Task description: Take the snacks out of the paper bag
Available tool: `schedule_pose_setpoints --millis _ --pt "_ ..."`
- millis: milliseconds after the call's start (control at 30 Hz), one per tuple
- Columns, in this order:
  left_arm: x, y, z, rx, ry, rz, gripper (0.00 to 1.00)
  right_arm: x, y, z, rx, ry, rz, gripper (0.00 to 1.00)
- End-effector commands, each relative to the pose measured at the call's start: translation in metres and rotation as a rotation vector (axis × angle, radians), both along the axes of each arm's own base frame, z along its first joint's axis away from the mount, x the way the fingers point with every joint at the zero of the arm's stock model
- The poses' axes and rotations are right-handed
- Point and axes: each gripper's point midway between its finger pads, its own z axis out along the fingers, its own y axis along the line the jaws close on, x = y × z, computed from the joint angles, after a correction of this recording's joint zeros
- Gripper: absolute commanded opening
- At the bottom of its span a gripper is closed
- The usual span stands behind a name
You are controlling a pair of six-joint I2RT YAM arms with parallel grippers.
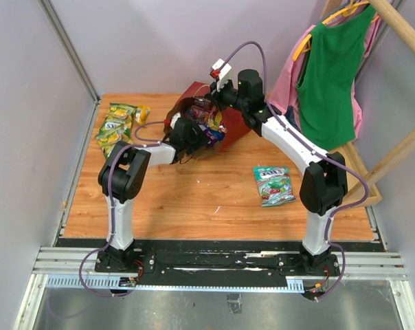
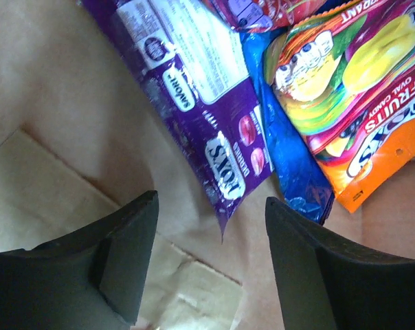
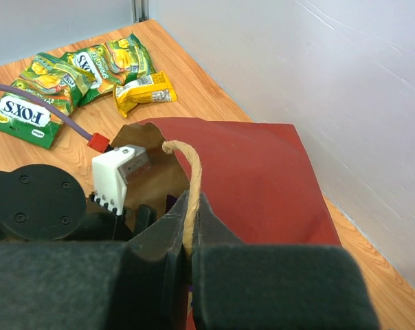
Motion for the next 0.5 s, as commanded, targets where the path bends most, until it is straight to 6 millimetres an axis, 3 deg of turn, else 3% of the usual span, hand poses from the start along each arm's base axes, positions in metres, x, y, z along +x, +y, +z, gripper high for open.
schedule_pose_setpoints --millis 0,100,300,467 --pt "0.016 -0.008 -0.003 0.009 -0.015 0.005 0.65 -0.004 -0.005 0.027 0.033 -0.061 0.003 0.01" --pt "0.025 -0.014 -0.002 0.003 -0.021 -0.005 0.54 -0.002 -0.007 0.023 0.031 -0.053 -0.001 0.01" --pt "0.044 -0.03 0.006 -0.018 -0.042 -0.035 0.02 0.01 -0.016 0.018 0.04 -0.041 -0.022 0.01" --pt "0.068 -0.052 0.012 -0.002 -0.062 -0.069 0.01 0.028 -0.027 0.01 0.052 -0.022 -0.052 0.01"
